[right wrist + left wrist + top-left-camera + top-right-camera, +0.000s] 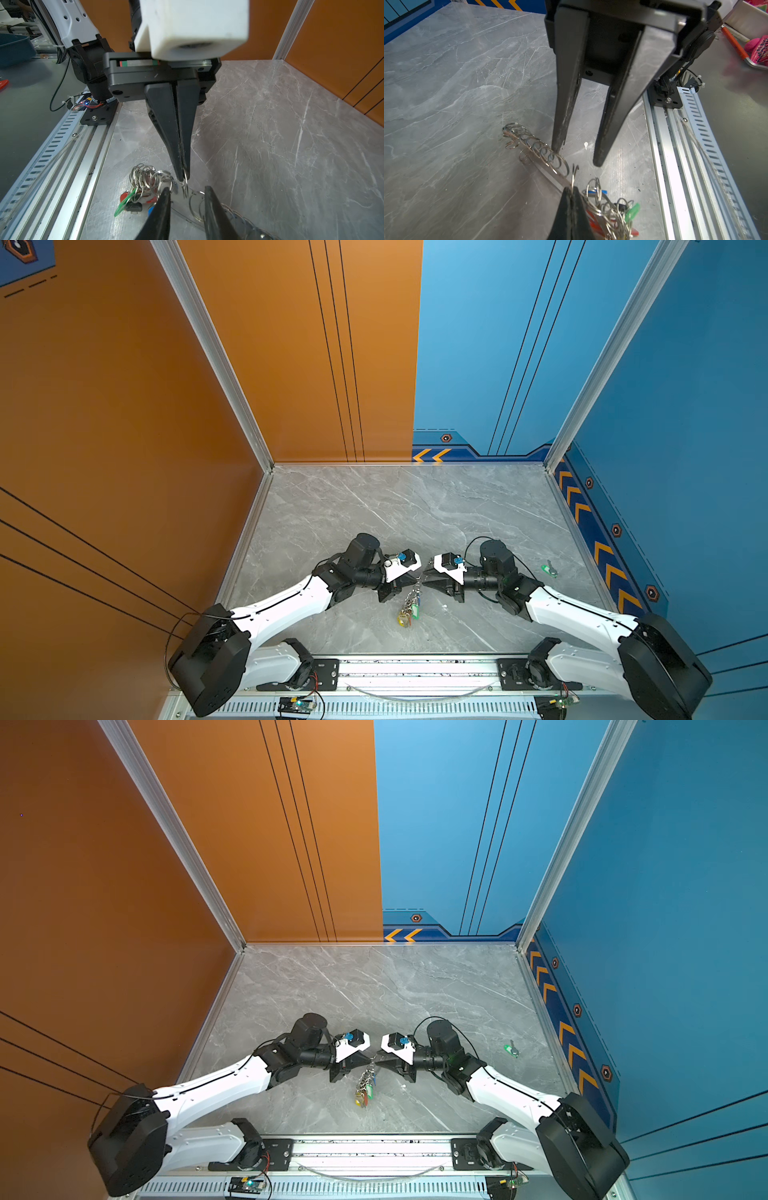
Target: Put the keys on the keyring
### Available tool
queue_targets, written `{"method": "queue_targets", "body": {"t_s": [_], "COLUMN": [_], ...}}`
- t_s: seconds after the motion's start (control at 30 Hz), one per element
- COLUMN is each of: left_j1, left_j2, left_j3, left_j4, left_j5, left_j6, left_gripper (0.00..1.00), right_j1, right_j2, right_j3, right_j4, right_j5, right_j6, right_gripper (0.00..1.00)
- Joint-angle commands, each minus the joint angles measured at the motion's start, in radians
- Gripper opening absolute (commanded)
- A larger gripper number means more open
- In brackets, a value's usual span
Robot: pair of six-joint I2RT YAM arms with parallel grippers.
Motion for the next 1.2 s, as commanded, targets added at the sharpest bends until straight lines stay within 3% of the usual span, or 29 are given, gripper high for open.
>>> {"method": "queue_targets", "body": {"t_s": [0.0,0.23,0.6,0.67,0.87,1.17], "left_j1": [-0.01,-0.016,-0.019,-0.013,0.039,0.071], "left_j2": [0.004,0.0,-0.006,-0.018,-0.117,-0.098], "left_j3": [0.034,0.032,0.029,0.027,-0.088,-0.093], "left_j4": [-0.006,-0.006,-0.005,0.004,0.231,0.283], "left_j5": [0.019,0.022,0.015,0.003,-0.012,0.06], "left_j6": [0.023,0.023,0.022,0.011,-0.108,-0.159], "left_gripper": [0.0,0.0,0.0,0.05,0.28,0.27], "right_j1": [0.018,0.031,0.035,0.034,-0.029,-0.049], "right_j2": [0.019,0.046,0.064,0.055,0.023,0.032], "right_j3": [0.033,0.046,0.06,0.055,-0.032,-0.084], "right_j4": [-0.032,-0.036,-0.049,-0.034,0.244,0.527], "right_j5": [0.003,0.008,0.016,0.021,-0.017,-0.073], "right_j6": [-0.018,-0.017,-0.013,0.0,0.173,0.324], "right_gripper": [0.27,0.2,0.0,0.0,0.0,0.0]}}
